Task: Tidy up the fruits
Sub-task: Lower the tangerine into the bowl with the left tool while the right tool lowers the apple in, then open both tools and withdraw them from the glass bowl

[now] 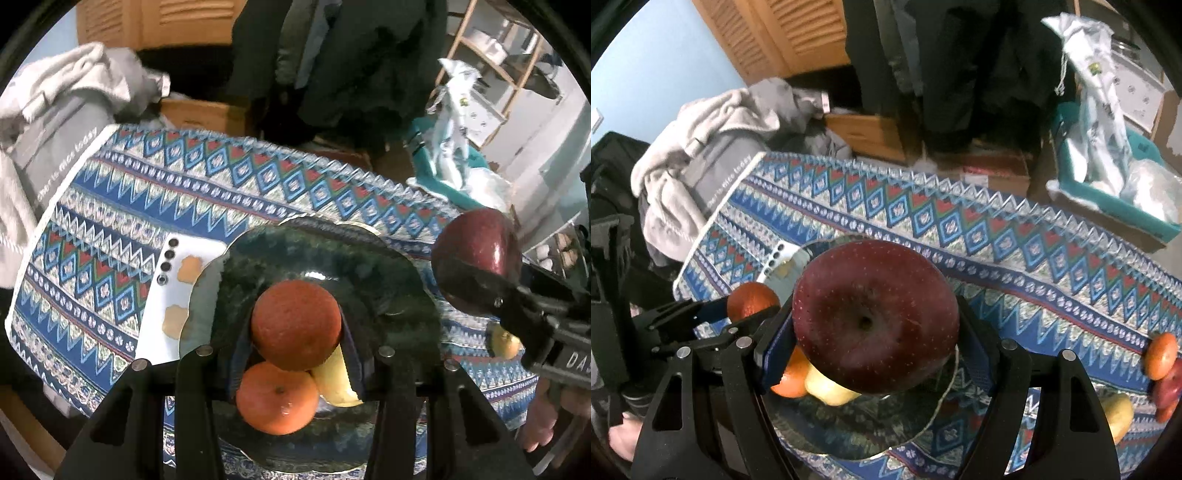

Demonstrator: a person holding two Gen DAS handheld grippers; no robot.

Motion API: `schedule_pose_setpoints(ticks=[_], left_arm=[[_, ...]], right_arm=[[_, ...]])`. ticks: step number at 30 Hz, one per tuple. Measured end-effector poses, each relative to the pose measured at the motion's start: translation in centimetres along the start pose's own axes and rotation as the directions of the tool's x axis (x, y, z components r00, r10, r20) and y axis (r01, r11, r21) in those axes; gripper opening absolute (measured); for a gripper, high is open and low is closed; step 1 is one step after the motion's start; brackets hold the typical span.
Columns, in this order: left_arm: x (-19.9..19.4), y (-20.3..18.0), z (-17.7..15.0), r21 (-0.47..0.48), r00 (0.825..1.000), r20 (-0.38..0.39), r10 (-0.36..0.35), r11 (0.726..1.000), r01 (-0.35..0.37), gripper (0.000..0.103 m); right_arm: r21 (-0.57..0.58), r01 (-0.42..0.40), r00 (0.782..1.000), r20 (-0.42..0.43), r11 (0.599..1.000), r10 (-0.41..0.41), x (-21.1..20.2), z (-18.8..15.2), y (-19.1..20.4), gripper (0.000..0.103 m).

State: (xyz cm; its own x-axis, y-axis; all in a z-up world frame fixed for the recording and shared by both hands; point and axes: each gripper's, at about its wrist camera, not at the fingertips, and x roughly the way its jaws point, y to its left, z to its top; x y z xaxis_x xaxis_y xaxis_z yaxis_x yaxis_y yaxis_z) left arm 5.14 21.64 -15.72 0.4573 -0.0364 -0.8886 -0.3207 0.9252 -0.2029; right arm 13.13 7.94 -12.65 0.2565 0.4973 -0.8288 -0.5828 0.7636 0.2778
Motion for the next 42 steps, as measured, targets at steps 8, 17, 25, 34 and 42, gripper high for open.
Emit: schedule_pose_setpoints(ticks=[8, 17, 25, 34, 42], left_arm=[[2.6, 1.6, -0.8, -0.039, 0.997, -0.074, 0.025, 0.999, -0.028, 0.046], [4.1, 1.1, -1.4, -0.022, 0.993, -0.116, 0.031, 0.999, -0.034, 0.047], [4.0, 0.9, -1.5, -0.011, 0.992, -0.121, 0.033, 0.999, -0.035, 0.050], [3.3, 0.8, -1.5, -0.019, 0.993, -0.112, 0.026, 0.999, -0.029, 0.053], [1.8, -0.3, -1.5, 0.003, 0.996, -0.084, 0.015, 1.000, -0.015, 0.055]], right_arm=[[0.004, 0.017, 0.996, -0.090, 1.000, -0.017, 4.1, -1.3, -0.7, 0.078], [0.013, 0.027, 0.991, -0.134, 1.000, -0.025, 6.3, -2.0, -1.4, 0.078], [0.043, 0.009, 0.991, -0.134, 0.999, -0.003, 7.0, -1.8, -1.7, 0.081], [0.077, -0.056, 0.996, -0.065, 0.995, 0.061, 4.9, -0.9, -1.5, 0.082], [0.047, -0.004, 0.999, -0.035, 0.999, 0.006, 2.5, -0.7, -1.0, 0.082]])
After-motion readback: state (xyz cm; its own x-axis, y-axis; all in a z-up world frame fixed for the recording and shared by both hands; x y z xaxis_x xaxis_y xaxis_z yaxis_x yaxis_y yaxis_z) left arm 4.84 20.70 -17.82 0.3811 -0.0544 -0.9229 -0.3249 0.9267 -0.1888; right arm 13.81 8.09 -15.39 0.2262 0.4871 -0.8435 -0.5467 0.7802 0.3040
